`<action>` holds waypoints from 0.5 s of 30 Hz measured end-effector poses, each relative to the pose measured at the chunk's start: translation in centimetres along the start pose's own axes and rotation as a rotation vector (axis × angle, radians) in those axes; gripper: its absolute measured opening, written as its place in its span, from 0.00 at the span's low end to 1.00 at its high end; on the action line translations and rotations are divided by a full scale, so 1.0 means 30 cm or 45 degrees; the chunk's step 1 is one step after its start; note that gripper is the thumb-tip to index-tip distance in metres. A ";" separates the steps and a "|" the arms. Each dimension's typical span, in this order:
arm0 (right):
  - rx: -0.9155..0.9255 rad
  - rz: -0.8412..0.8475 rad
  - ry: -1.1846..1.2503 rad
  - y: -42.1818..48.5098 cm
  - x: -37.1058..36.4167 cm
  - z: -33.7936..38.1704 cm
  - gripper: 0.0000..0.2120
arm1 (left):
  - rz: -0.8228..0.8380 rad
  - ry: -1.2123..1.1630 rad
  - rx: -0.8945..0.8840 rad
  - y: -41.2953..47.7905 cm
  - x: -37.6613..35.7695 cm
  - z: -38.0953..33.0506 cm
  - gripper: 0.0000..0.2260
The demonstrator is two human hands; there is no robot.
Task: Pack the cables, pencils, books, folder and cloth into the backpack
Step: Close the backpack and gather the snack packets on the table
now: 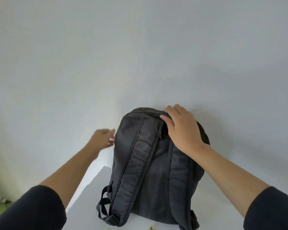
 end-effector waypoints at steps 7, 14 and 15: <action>-0.043 -0.059 -0.056 -0.165 0.006 0.084 0.22 | 0.244 -0.174 -0.035 -0.030 -0.070 0.008 0.21; 0.087 0.467 0.327 -0.418 -0.028 0.326 0.33 | 0.348 -0.374 -0.046 -0.147 -0.190 -0.097 0.28; -0.050 0.538 0.375 -0.424 -0.035 0.327 0.36 | 0.365 -0.320 -0.108 -0.183 -0.215 -0.126 0.24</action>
Point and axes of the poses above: each hand's wrist, its own y-axis towards the middle knuckle, its own x-axis out of the back of the hand, z = x × y, the point moved 5 cm from there along y, towards the middle knuckle, and after that the axes turned 5 degrees about x, right-handed, at the moved point
